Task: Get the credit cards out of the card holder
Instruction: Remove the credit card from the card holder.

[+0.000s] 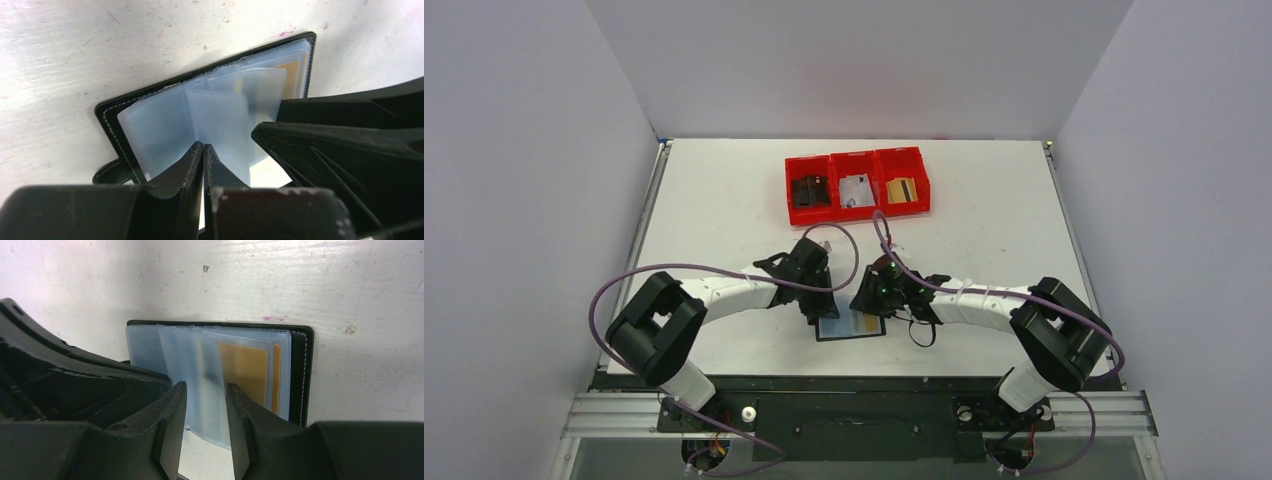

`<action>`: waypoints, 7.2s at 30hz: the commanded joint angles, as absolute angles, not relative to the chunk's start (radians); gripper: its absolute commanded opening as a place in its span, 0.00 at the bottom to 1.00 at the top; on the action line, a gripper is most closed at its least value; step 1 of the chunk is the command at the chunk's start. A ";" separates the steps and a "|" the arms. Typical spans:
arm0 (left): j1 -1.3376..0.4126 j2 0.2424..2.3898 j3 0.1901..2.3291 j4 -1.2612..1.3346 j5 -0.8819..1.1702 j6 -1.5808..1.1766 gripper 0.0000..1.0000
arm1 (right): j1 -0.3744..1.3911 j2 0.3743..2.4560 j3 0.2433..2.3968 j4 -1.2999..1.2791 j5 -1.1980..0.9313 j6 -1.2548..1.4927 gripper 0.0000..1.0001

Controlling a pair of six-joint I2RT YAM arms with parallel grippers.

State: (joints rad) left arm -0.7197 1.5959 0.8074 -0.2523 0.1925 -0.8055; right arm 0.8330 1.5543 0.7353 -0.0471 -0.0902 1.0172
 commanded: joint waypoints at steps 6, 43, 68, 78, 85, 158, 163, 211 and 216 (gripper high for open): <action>-0.659 1.443 0.838 -0.361 0.126 -0.758 0.04 | 0.840 1.569 0.775 -0.009 -0.132 1.039 0.33; -0.578 1.278 0.820 -0.464 0.141 -0.715 0.04 | 0.895 1.681 0.901 0.110 -0.269 1.094 0.42; -0.565 1.243 0.856 -0.480 0.222 -0.722 0.06 | 0.899 1.652 0.930 0.018 -0.177 1.062 0.48; -0.590 1.297 0.903 -0.429 0.319 -0.736 0.17 | 0.871 1.475 0.884 -0.214 0.011 0.998 0.47; -0.647 1.392 0.893 -0.327 0.353 -0.779 0.23 | 0.878 1.428 0.838 -0.299 0.107 0.977 0.33; -0.643 1.604 0.669 0.058 0.472 -0.879 0.02 | 0.994 1.685 0.867 -0.367 0.217 0.990 0.00; -0.633 1.592 0.655 0.065 0.482 -0.879 0.00 | 0.990 1.692 0.854 -0.369 0.226 1.002 0.00; -0.584 1.552 0.624 -0.058 0.506 -0.797 0.00 | 0.916 1.653 0.737 -0.354 0.251 1.077 0.00; -0.580 1.546 0.620 -0.069 0.501 -0.797 0.00 | 0.914 1.653 0.734 -0.353 0.251 1.077 0.00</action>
State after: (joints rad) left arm -0.5861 1.5761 0.6315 -0.0307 0.4927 -0.8257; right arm 0.9413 1.5932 0.8024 -0.2127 0.2012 1.0939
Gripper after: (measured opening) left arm 0.007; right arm 0.003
